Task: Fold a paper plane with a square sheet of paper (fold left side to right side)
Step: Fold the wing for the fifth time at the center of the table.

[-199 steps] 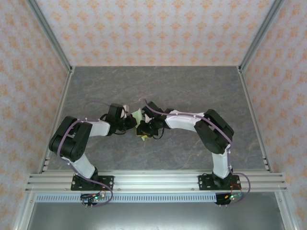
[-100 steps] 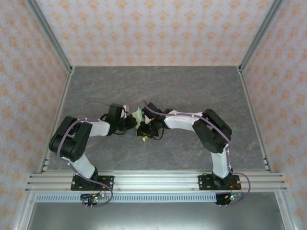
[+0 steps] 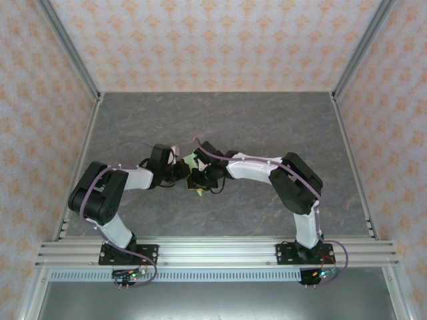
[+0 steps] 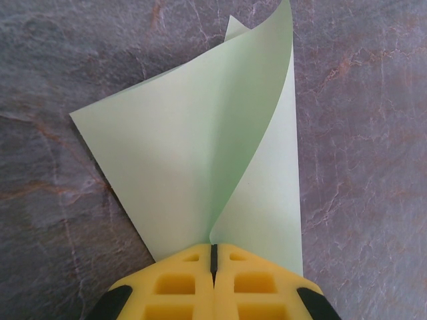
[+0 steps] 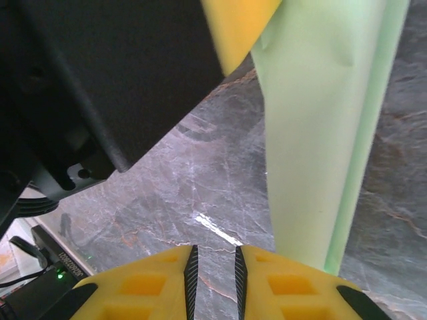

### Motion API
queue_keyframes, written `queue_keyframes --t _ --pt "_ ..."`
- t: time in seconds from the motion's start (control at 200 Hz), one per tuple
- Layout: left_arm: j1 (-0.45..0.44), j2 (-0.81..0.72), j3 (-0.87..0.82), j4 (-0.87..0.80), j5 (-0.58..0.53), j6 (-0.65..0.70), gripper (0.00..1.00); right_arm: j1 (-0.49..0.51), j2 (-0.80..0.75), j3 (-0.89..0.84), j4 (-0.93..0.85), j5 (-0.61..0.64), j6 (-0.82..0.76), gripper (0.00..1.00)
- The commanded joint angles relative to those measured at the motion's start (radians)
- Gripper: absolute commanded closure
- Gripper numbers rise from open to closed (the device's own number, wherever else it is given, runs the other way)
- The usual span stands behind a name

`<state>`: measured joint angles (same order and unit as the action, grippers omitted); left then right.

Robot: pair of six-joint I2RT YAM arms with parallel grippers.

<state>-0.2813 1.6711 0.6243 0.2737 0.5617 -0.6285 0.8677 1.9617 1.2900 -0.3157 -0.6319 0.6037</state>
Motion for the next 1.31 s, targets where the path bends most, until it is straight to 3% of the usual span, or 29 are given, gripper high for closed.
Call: queue_keyframes --t 0.0,0.23,0.56,1.301 --pt "0.007 -0.014 -0.021 -0.054 -0.013 0.012 1.00 0.003 0.010 0.030 -0.076 0.052 -0.033 0.74" --pt "0.007 -0.015 -0.023 -0.054 -0.013 0.013 1.00 0.003 0.018 0.045 -0.114 0.060 -0.049 0.74" --pt "0.007 -0.013 -0.023 -0.053 -0.013 0.012 1.00 0.025 0.001 0.044 -0.032 0.012 -0.045 0.75" --pt "0.007 -0.012 -0.028 -0.040 0.012 0.001 1.00 0.025 0.046 0.091 -0.186 0.113 -0.088 0.76"
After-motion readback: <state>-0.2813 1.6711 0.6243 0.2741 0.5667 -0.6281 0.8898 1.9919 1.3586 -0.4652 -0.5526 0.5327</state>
